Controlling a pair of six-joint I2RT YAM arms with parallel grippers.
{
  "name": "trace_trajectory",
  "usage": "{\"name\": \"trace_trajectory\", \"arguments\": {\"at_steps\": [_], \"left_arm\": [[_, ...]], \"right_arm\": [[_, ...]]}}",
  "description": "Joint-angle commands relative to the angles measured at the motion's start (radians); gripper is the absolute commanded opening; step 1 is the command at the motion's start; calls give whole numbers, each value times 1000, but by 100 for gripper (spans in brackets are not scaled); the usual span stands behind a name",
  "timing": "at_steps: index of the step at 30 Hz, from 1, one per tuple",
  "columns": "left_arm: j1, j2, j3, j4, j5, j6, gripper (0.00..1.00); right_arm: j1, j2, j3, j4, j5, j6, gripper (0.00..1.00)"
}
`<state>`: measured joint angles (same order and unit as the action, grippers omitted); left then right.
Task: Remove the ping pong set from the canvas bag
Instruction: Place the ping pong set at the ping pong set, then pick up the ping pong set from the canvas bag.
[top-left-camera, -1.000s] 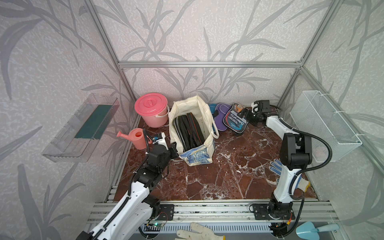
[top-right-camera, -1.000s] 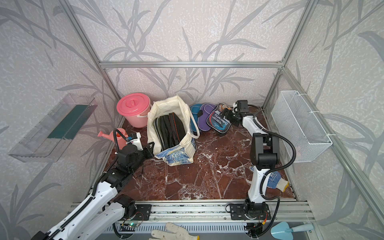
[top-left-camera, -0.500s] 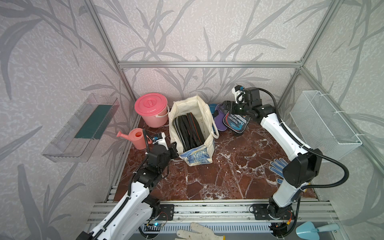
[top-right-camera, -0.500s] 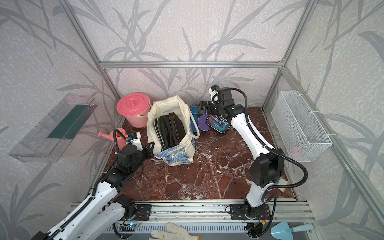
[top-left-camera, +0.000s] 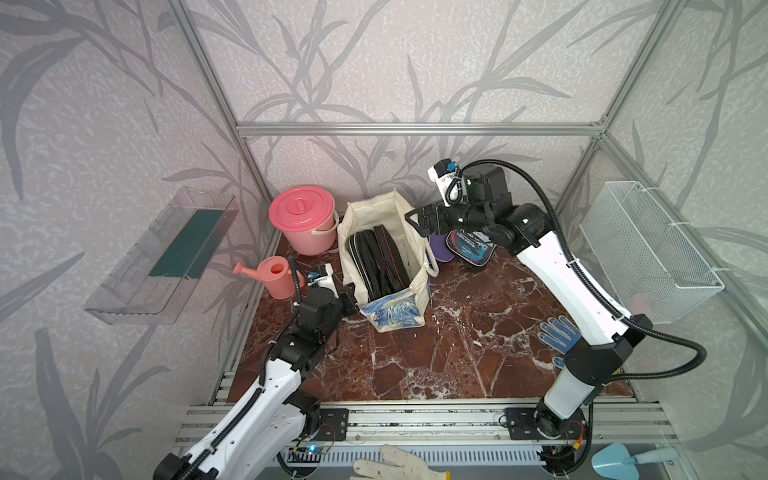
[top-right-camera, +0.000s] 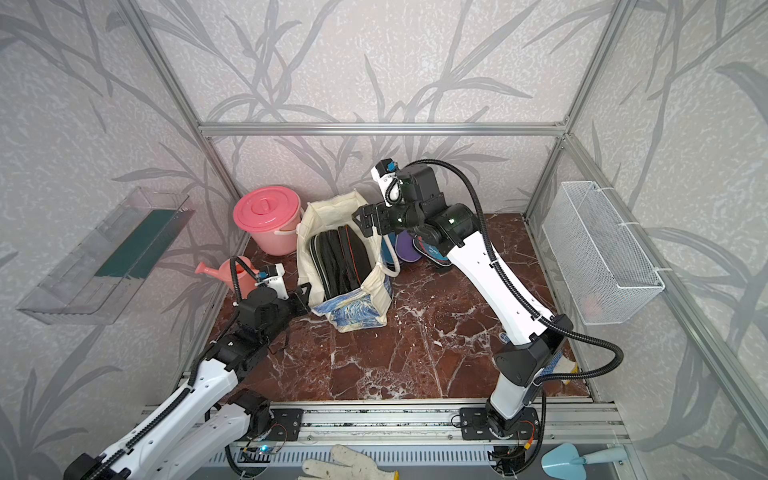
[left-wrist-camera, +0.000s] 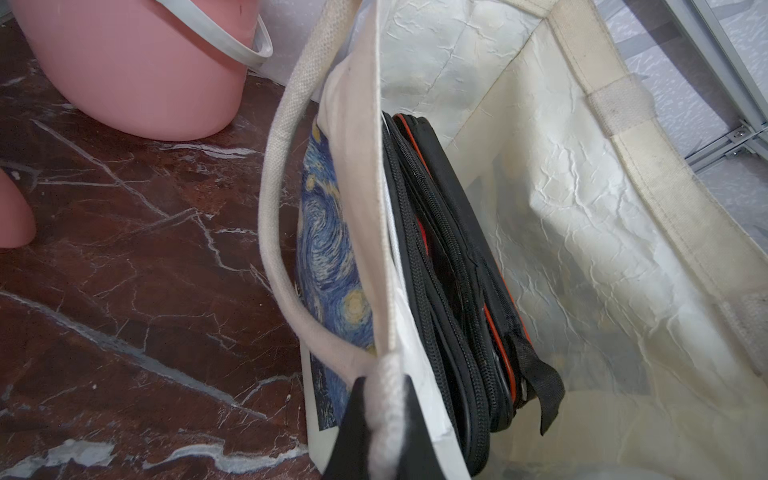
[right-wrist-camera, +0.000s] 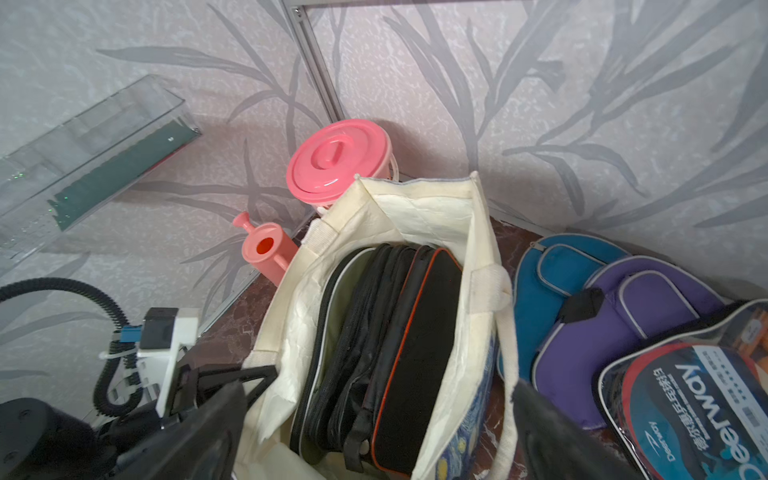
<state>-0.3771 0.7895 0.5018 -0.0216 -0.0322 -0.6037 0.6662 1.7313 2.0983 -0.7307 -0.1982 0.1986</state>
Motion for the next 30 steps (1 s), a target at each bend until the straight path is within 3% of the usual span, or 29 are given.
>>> {"name": "trace_trajectory", "arguments": {"at_steps": [1,18,30], "left_arm": [[-2,1,10,4,14,2,0],[-3,15,-12,16,-4,-3,0],[-2,28,-29,28,8,2,0]], "right_arm": [[48,50,54,-91,12,-54,99],[196,361,433,-353,-27,-133,99],[187,489,491,-372,-28,-132,99]]}}
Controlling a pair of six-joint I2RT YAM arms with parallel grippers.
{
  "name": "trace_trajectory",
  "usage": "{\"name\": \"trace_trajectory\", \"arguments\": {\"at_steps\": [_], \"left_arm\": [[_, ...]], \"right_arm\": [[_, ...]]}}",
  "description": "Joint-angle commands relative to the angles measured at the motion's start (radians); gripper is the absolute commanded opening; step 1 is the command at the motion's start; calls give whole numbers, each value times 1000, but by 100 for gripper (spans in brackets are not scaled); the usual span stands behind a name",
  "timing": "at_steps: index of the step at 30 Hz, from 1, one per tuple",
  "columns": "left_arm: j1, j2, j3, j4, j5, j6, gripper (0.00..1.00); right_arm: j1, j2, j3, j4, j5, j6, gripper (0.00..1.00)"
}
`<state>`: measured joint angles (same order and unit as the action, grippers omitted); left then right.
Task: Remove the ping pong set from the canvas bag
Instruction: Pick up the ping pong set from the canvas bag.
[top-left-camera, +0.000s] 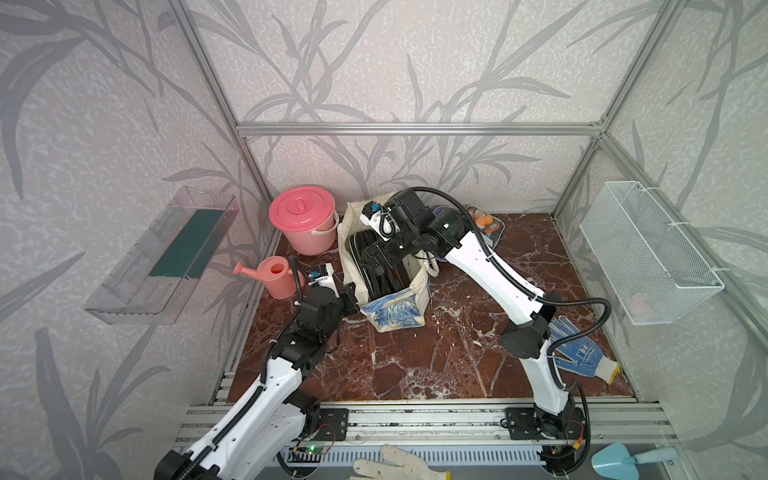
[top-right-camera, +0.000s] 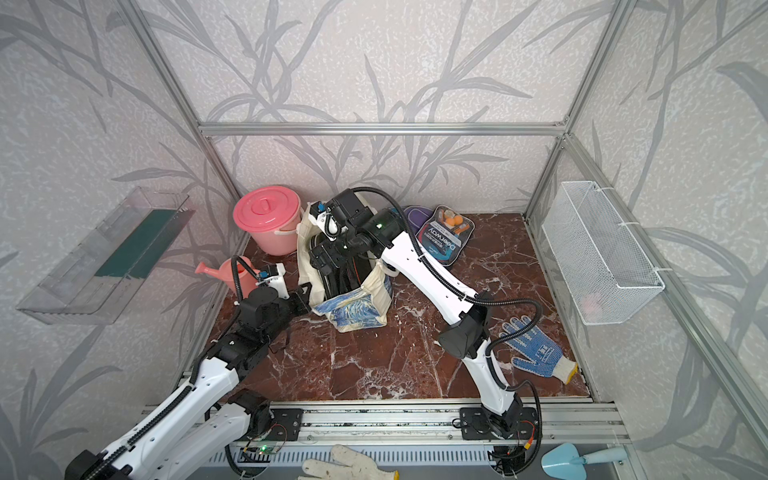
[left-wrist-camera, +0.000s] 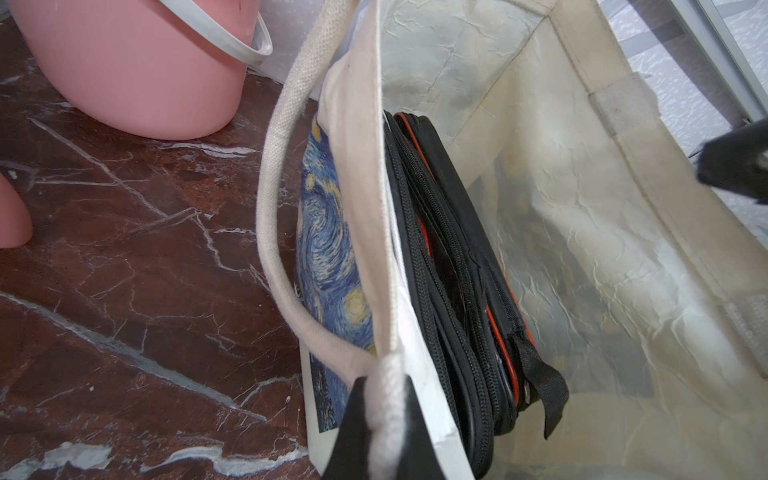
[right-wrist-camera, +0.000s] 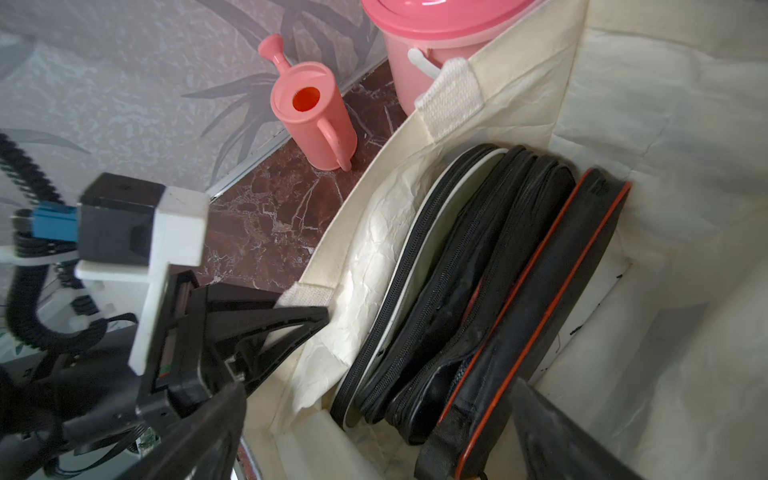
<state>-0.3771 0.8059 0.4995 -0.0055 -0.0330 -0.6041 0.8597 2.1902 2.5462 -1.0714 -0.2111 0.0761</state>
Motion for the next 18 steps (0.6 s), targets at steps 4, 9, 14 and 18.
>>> {"name": "trace_trajectory", "arguments": {"at_steps": [4,9,14,18], "left_arm": [[-2,12,-33,11,19,4,0],[-3,-12,-45,6,15,4,0],[-3,-16,-58,10,17,3,0],[-3,-14,-62,16,19,4,0]], "right_arm": [[-17,71,70,-42,-29,1,100],[-41,97,63,-44,24,13,96],[-73,134,72,-56,116,12,89],[-96,179,96,-67,144,22,78]]}}
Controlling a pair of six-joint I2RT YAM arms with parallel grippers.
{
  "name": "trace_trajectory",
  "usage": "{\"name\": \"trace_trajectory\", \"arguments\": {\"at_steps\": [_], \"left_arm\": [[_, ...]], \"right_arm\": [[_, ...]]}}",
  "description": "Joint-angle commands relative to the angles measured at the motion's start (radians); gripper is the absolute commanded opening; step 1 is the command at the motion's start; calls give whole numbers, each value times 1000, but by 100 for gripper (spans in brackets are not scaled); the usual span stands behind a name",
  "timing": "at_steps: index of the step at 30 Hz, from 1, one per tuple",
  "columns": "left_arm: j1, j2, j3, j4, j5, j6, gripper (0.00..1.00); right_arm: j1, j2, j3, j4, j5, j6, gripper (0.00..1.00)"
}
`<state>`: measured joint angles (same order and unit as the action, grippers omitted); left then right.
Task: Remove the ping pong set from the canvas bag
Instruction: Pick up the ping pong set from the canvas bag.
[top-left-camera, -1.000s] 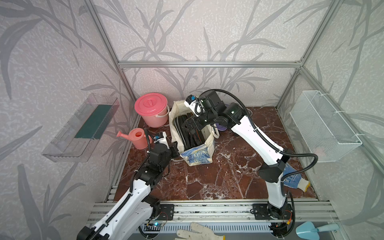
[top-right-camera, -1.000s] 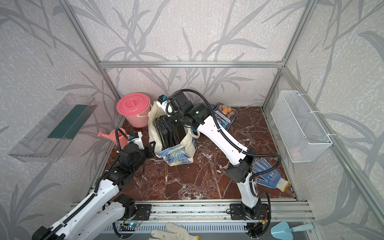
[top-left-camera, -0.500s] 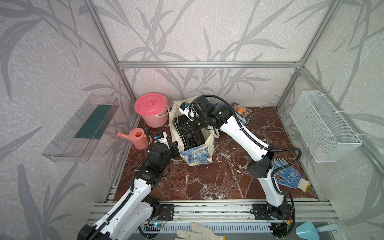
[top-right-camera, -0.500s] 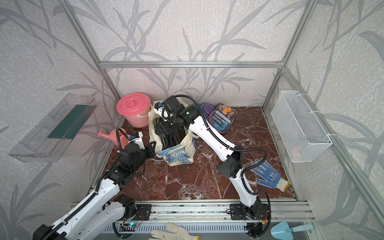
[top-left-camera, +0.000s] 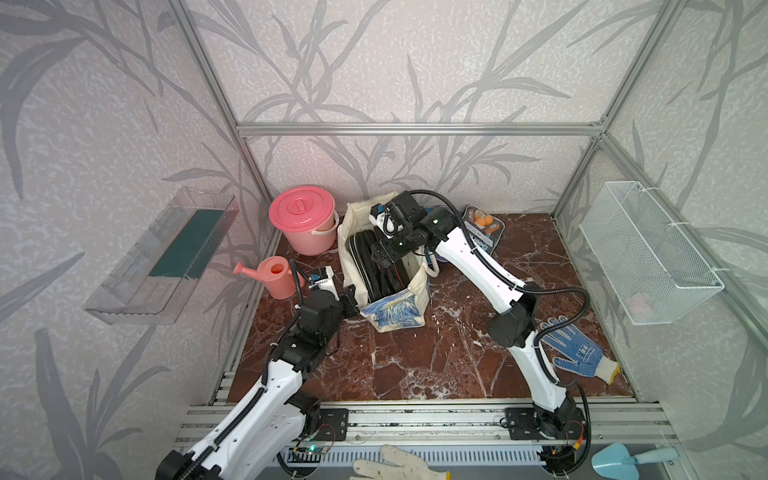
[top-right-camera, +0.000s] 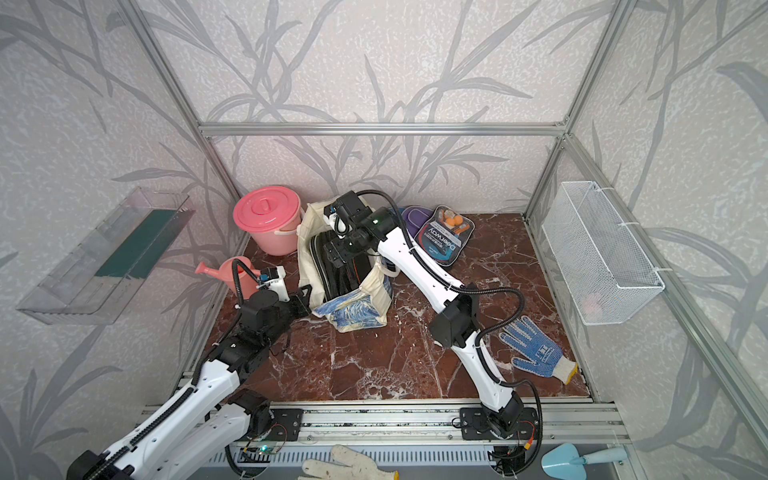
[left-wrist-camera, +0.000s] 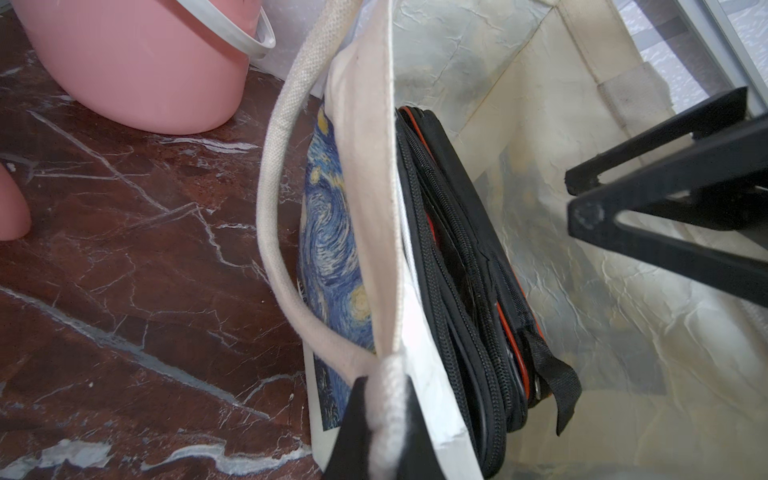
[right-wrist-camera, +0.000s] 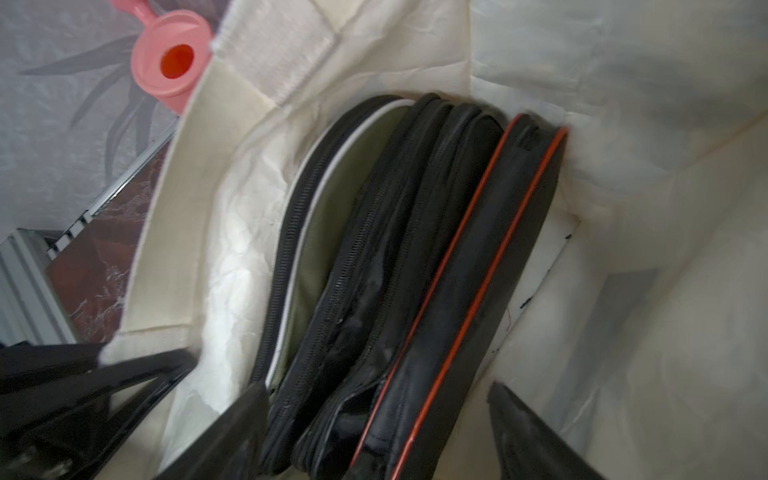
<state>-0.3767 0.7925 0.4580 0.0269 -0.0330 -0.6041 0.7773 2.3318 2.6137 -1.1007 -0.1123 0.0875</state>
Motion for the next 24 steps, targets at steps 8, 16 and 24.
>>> {"name": "trace_trajectory", "arguments": {"at_steps": [8,16,24], "left_arm": [[-3,-6,-27,-15,19,7,0],[-3,-15,-35,-16,16,4,0],[-2,-32,-41,-25,18,1,0]], "right_arm": [[-38,87,44,1,43,34,62],[-46,134,82,6,38,37,56],[-47,162,78,35,77,40,49]]}}
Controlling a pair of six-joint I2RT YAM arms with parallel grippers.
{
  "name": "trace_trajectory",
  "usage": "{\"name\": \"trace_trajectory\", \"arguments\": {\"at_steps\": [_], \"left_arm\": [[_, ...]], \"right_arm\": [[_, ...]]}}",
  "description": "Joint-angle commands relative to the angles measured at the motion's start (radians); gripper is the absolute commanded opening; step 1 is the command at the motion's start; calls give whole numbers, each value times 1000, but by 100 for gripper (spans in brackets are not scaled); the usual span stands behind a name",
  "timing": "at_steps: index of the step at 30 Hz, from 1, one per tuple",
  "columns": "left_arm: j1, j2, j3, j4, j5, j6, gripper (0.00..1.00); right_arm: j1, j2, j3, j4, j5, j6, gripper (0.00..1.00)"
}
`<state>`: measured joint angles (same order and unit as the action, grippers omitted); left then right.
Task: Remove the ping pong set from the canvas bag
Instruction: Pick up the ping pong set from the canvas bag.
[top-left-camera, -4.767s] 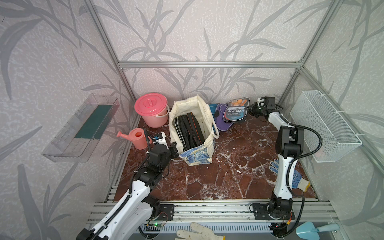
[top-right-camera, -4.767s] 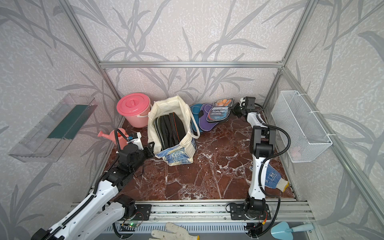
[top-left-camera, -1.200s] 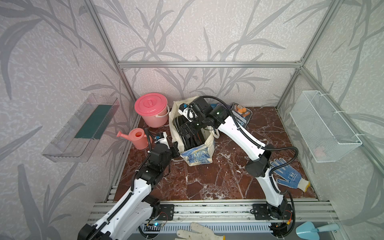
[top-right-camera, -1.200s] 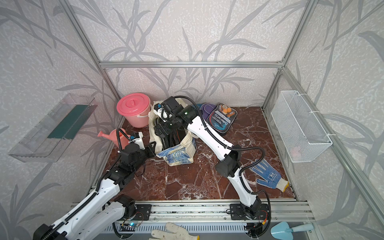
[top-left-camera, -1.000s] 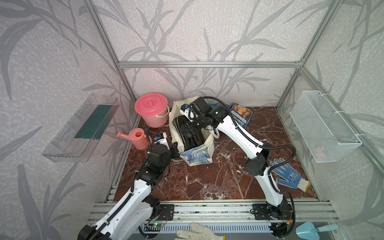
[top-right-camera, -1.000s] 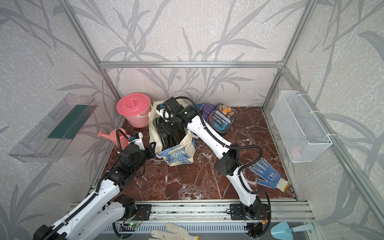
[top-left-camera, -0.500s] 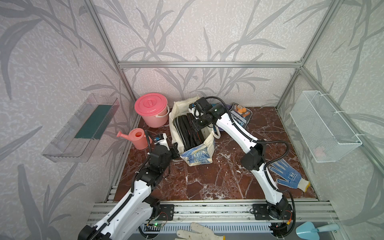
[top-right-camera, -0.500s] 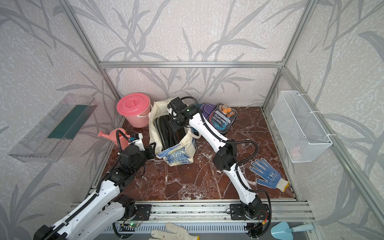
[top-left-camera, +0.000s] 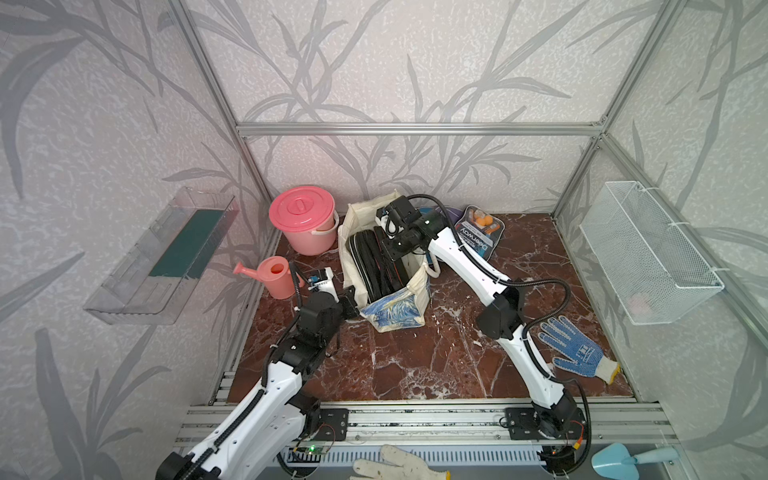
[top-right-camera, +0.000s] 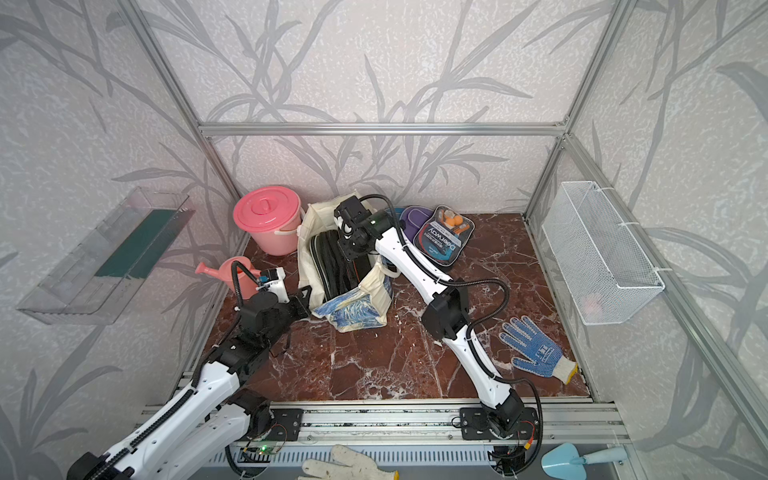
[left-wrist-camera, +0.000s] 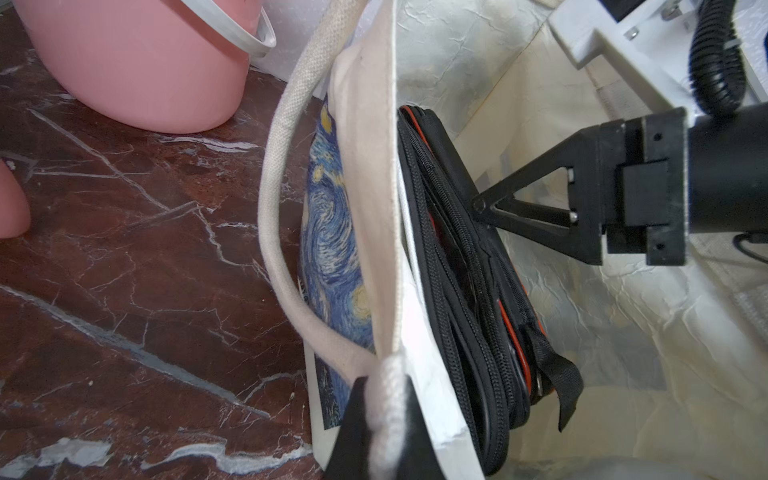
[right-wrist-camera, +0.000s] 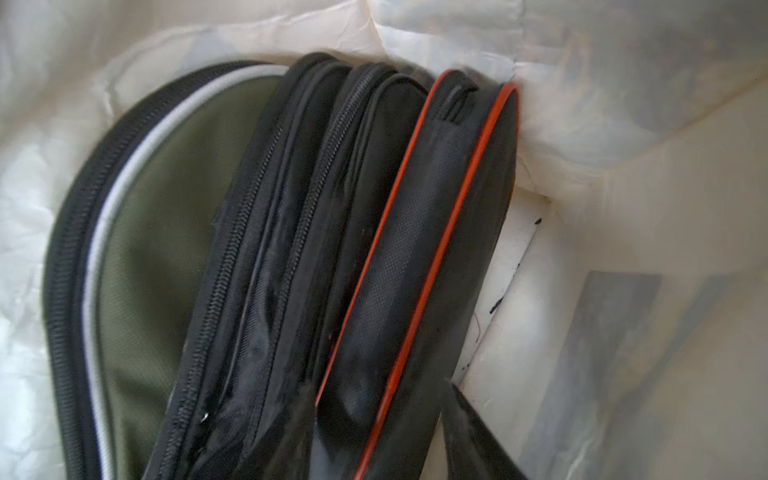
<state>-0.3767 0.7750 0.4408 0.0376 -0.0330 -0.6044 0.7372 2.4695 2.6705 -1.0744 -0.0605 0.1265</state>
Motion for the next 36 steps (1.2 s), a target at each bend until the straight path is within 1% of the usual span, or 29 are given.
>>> {"name": "trace_trajectory", "arguments": {"at_steps": [1,7,14,16,22,24,28,31,36], "left_arm": [[-3,-16,-25,-36,16,1,0],[-3,-30,-28,-42,12,2,0],[-3,-36,-33,-41,8,2,0],[-4,-37,-34,-41,8,2,0],[-3,-39,-34,-39,10,1,0],[-4,-40,-33,-43,9,4,0],[-3,-45,-29,-50,7,8,0],[-3,-45,-30,-51,7,8,0],[-3,-45,-28,-49,7,8,0]], "right_arm": [[-7,27,22,12,29,0,48],[-10,47,22,7,69,-12,47],[-13,47,9,-10,182,-49,46],[-12,48,6,-11,185,-53,48],[-14,73,6,-11,160,-44,62],[-13,84,6,-11,159,-42,63],[-13,102,6,-11,145,-39,61],[-13,110,1,-6,117,-33,57],[-12,121,-12,-1,105,-26,47]]}}
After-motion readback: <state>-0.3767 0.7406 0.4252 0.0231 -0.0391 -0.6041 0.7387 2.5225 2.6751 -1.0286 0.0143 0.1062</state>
